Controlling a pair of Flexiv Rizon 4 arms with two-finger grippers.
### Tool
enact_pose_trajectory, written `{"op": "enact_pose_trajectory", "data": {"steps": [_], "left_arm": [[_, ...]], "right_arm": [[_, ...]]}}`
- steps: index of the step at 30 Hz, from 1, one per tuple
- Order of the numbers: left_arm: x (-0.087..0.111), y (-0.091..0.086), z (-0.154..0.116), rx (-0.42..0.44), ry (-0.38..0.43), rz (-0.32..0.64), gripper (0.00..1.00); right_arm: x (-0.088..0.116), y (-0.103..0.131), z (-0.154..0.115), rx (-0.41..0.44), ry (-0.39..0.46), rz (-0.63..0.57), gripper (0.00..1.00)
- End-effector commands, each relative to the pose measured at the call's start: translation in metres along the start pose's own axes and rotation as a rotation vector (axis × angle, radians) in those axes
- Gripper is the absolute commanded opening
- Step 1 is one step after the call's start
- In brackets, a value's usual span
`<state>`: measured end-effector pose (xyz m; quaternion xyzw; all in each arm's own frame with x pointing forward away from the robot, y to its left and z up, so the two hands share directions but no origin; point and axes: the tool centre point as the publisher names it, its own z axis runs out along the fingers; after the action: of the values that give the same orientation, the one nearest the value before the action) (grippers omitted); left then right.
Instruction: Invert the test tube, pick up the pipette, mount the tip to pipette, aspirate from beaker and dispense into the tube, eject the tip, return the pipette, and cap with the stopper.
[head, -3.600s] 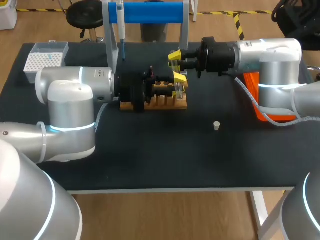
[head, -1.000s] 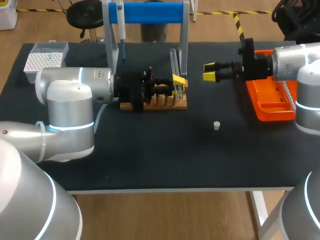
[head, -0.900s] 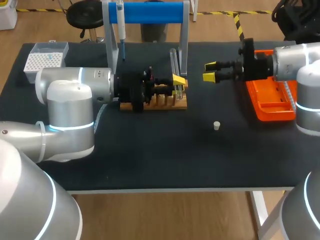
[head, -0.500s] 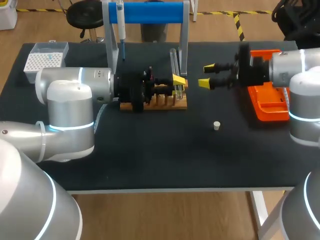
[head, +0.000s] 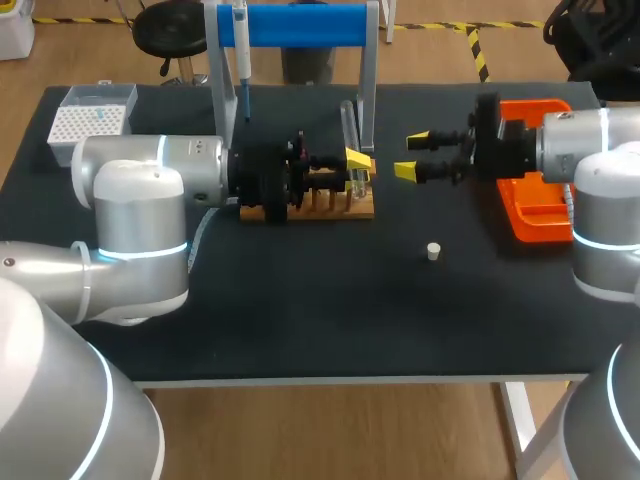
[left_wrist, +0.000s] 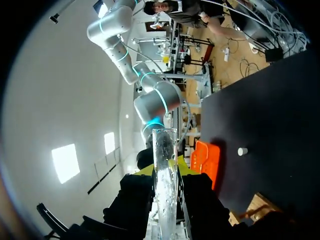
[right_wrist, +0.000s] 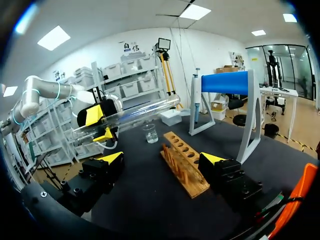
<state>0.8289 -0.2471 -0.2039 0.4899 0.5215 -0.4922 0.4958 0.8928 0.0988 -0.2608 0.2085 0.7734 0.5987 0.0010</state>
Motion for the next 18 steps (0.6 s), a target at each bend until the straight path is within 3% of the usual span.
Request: {"op": "enact_pose_trajectory", "data": {"steps": [1, 5, 6, 7, 18], "left_arm": [[-0.015, 0.010, -0.009, 0.045, 0.073, -0.235, 0.00], [-0.026, 0.013, -0.021, 0.017, 0.014, -0.479, 0.00], [-0.026, 0.015, -0.024, -0.007, -0.002, -0.611, 0.00], [-0.026, 0.017, -0.026, 0.021, -0.046, -0.690, 0.00], [-0.031, 0.017, -0.027, 0.015, -0.055, -0.717, 0.00]], "right_arm": [[0.000, 0.000, -0.001, 0.000, 0.000, 0.000, 1.00], [0.000, 0.000, -0.001, 0.000, 0.000, 0.000, 1.00], [0.000, 0.000, -0.001, 0.000, 0.000, 0.000, 1.00], [0.000, 0.000, -0.001, 0.000, 0.000, 0.000, 1.00], [0.000, 0.000, -0.001, 0.000, 0.000, 0.000, 1.00]]}}
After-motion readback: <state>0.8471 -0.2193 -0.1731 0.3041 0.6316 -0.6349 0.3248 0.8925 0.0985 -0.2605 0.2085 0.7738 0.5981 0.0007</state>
